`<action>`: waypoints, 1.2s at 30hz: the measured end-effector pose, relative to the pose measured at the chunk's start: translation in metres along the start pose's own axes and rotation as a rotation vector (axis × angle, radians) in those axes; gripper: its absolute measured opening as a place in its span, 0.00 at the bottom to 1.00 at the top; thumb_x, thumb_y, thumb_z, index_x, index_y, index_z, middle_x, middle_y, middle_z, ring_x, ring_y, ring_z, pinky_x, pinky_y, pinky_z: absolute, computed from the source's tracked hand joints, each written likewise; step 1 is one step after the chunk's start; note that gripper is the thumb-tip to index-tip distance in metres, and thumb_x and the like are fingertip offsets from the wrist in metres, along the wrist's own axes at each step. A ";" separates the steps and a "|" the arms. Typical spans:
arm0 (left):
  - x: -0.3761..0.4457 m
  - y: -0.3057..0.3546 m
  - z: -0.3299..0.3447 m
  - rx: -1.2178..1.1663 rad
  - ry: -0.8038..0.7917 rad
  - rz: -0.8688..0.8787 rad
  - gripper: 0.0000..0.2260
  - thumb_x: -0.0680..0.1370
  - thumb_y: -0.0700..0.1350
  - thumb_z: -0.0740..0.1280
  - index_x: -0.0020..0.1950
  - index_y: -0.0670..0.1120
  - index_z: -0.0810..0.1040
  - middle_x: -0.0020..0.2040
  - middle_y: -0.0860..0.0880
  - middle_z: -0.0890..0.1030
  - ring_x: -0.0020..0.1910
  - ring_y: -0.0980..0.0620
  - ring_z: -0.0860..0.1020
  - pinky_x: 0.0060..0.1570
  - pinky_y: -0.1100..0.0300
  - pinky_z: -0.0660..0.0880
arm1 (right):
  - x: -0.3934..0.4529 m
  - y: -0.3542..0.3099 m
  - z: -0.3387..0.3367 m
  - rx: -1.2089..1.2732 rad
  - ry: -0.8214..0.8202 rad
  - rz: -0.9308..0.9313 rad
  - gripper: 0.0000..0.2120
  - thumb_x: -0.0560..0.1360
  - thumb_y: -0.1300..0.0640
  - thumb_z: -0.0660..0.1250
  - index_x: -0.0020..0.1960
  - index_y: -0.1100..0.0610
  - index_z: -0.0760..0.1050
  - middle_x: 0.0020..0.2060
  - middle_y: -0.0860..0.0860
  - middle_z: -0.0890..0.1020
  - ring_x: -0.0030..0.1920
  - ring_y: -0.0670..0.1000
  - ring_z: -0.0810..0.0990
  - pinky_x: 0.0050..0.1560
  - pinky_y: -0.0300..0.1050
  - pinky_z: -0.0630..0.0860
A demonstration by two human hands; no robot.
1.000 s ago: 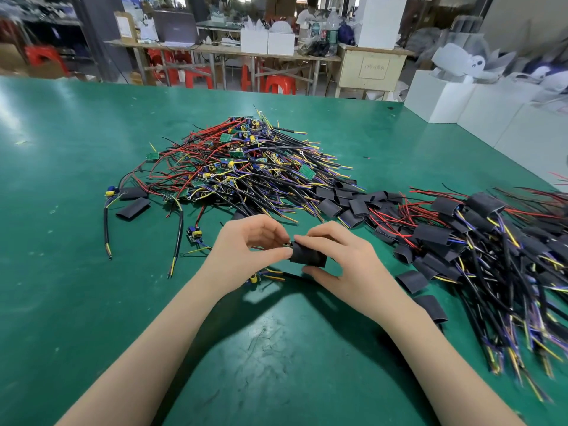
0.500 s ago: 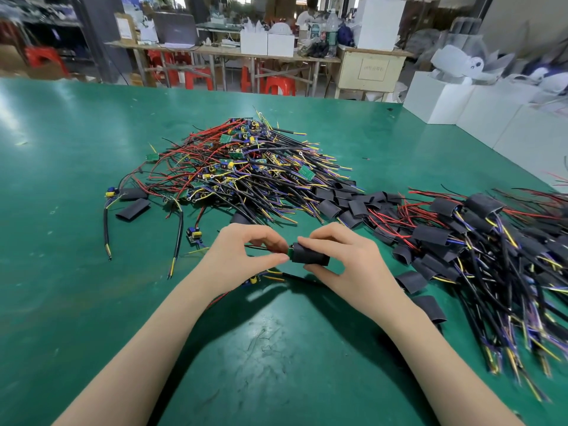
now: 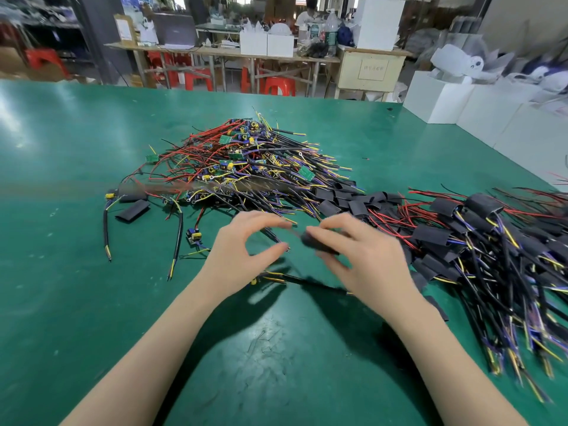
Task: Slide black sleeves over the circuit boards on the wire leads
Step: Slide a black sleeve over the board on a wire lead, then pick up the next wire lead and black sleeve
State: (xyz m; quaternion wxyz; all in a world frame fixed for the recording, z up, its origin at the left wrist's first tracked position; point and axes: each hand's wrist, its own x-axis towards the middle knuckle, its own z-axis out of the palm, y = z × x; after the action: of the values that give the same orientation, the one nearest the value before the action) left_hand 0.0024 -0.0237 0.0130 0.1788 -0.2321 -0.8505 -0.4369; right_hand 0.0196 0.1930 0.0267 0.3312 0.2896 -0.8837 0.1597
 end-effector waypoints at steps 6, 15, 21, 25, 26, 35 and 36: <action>0.007 -0.026 -0.017 0.199 0.280 -0.193 0.14 0.73 0.35 0.71 0.58 0.45 0.81 0.56 0.49 0.81 0.59 0.48 0.75 0.60 0.67 0.64 | -0.011 0.057 -0.050 -0.359 0.499 0.379 0.14 0.77 0.58 0.67 0.61 0.54 0.79 0.53 0.54 0.81 0.50 0.58 0.76 0.48 0.48 0.71; 0.009 -0.054 -0.008 0.519 -0.069 -0.246 0.17 0.77 0.47 0.69 0.66 0.50 0.77 0.66 0.45 0.76 0.65 0.42 0.69 0.62 0.49 0.66 | -0.020 0.072 -0.038 -0.425 0.293 0.566 0.20 0.72 0.52 0.68 0.60 0.60 0.77 0.62 0.59 0.76 0.63 0.63 0.70 0.59 0.58 0.66; 0.010 -0.051 -0.008 0.436 0.011 -0.144 0.02 0.73 0.42 0.74 0.43 0.45 0.82 0.41 0.51 0.80 0.47 0.46 0.74 0.49 0.53 0.68 | -0.002 0.041 0.015 -0.104 -0.333 0.334 0.24 0.76 0.49 0.67 0.71 0.54 0.70 0.73 0.59 0.64 0.71 0.61 0.63 0.71 0.54 0.60; 0.012 -0.053 -0.012 0.384 0.103 -0.207 0.00 0.74 0.41 0.72 0.44 0.45 0.82 0.43 0.50 0.81 0.48 0.46 0.75 0.51 0.53 0.68 | -0.010 0.046 0.025 -0.038 -0.550 0.395 0.19 0.80 0.47 0.60 0.69 0.51 0.71 0.69 0.52 0.71 0.71 0.55 0.64 0.70 0.50 0.61; 0.012 -0.054 -0.014 0.364 0.144 -0.230 0.02 0.74 0.40 0.71 0.46 0.45 0.82 0.45 0.50 0.81 0.49 0.46 0.75 0.52 0.53 0.69 | -0.010 0.047 0.023 0.006 -0.507 0.401 0.16 0.79 0.51 0.63 0.65 0.52 0.75 0.64 0.51 0.76 0.67 0.55 0.69 0.66 0.49 0.65; 0.047 -0.062 -0.025 0.469 0.103 -0.172 0.17 0.78 0.37 0.65 0.66 0.45 0.74 0.63 0.45 0.75 0.64 0.45 0.68 0.60 0.55 0.64 | -0.010 0.045 0.012 -0.079 -0.305 0.551 0.19 0.71 0.49 0.72 0.62 0.50 0.77 0.54 0.49 0.80 0.58 0.54 0.75 0.55 0.46 0.73; 0.053 -0.062 -0.025 0.511 0.056 -0.149 0.18 0.78 0.37 0.64 0.68 0.46 0.73 0.65 0.45 0.74 0.65 0.45 0.67 0.60 0.53 0.66 | -0.010 0.046 0.010 -0.111 -0.313 0.572 0.18 0.71 0.47 0.72 0.60 0.50 0.78 0.52 0.49 0.80 0.56 0.54 0.76 0.52 0.46 0.74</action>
State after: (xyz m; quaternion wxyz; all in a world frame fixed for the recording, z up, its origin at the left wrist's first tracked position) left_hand -0.0732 -0.0632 0.0128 0.2226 -0.1040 -0.9426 -0.2263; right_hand -0.0075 0.2282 0.0081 0.1482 0.0324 -0.9768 0.1514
